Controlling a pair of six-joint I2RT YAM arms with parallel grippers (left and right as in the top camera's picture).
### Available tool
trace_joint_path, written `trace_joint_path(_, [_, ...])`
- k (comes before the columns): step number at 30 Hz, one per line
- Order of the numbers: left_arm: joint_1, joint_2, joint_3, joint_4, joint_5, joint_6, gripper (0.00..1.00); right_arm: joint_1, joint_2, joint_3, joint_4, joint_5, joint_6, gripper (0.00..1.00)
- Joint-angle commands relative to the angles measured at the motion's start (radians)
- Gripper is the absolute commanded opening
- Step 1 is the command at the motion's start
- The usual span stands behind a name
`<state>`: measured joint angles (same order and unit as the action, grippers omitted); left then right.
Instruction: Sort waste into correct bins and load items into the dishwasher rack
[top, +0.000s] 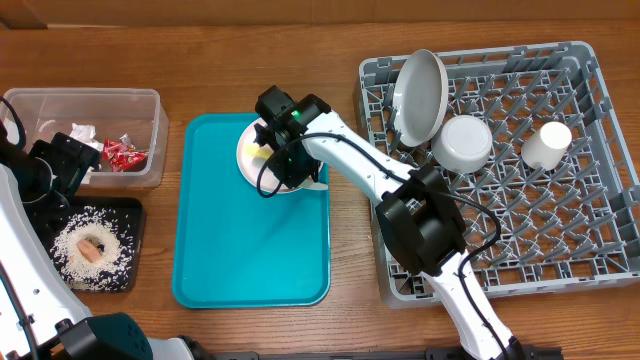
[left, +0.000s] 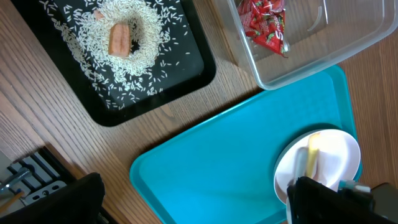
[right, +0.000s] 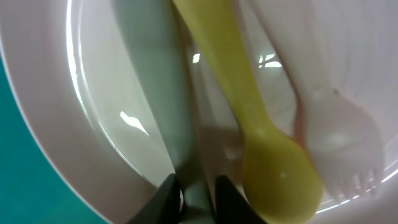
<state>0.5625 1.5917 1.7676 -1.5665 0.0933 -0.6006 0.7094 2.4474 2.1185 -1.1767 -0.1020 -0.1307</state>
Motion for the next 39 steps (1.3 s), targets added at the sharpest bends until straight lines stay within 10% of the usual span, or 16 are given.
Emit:
trace_joint_path(1, [-0.006,-0.003,-0.009,0.001,0.001,-0.008,1.0,0.001,0.005,-0.003,0.005,-0.01,0.012,0.13])
trace_joint_path(39, [-0.006,-0.003,-0.009,0.001,0.001,-0.008,1.0,-0.192,-0.037,0.525,-0.346,-0.028,0.14,0.04])
